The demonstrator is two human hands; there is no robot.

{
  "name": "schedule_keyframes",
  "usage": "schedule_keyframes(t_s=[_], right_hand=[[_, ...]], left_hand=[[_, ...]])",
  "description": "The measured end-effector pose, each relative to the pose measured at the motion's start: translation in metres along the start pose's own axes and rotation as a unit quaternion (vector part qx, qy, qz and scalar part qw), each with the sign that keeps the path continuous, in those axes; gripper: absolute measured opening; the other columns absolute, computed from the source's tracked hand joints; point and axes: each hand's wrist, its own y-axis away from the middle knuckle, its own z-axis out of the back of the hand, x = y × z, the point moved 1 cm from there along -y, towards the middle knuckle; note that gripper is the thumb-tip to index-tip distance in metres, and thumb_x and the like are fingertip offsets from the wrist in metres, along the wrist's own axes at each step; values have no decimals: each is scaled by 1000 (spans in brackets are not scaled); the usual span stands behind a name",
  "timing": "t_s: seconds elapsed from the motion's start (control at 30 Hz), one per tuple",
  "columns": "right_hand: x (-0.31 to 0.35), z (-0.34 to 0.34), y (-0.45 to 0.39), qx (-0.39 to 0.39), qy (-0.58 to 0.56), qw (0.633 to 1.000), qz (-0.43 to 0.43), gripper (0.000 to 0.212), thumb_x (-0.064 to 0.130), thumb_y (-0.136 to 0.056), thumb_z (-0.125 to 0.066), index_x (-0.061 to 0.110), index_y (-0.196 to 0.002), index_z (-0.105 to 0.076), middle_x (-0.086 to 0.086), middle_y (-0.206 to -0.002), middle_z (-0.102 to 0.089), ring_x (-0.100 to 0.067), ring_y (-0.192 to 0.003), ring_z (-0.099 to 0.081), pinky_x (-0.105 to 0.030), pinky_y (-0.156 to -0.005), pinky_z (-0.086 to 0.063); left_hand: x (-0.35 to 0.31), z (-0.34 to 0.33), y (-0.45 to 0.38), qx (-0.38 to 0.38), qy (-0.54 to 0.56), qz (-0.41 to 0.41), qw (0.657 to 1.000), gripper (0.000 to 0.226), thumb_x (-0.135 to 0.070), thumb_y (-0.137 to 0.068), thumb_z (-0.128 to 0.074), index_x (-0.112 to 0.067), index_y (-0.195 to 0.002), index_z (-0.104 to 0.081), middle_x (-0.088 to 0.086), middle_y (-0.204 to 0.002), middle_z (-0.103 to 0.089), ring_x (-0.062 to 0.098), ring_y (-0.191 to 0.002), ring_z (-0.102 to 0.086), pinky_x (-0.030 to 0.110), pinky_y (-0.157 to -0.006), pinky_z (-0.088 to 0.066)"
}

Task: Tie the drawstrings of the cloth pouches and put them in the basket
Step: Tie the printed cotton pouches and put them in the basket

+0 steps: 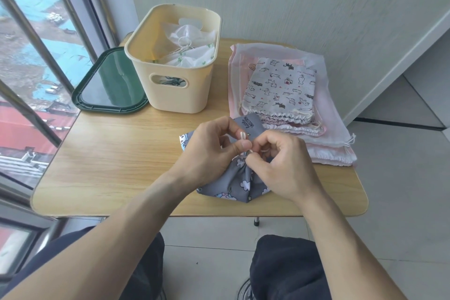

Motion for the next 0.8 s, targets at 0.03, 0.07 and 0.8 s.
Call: schedule_keyframes(t_s=[0.03, 0.07, 0.8], right_hand=[[-1, 0, 0, 3, -3, 1000, -9, 12, 26, -72, -68, 16, -67, -63, 3, -58, -64, -6, -50, -54, -19, -50, -41], [-1, 0, 0, 5, -8, 1000, -19, 14, 27, -72, -67, 15, -67, -63, 2, -58, -64, -7, -50, -55, -21, -50, -41], [7, 4, 3, -55, 40, 992, 107, 12, 21, -82, -84, 11, -87, -80, 1, -91, -68, -10, -86, -68, -18, -76, -51]], left_hand=[[1, -1, 0, 1, -3, -1, 1000, 15, -12, -87, -76, -15, -81, -62, 2, -75, -71, 38, -61, -56, 43, -59, -46], [2, -1, 0, 8, -4, -1, 1000, 15, -12, -87, -75, -15, -82, -62, -5, -73, -70, 32, -60, -55, 39, -58, -45], [2, 6, -3, 16, 214, 224, 951, 22, -39, -76, -78, -22, -67, -66, 8, -73, -58, 11, -47, -39, 15, -40, -26]])
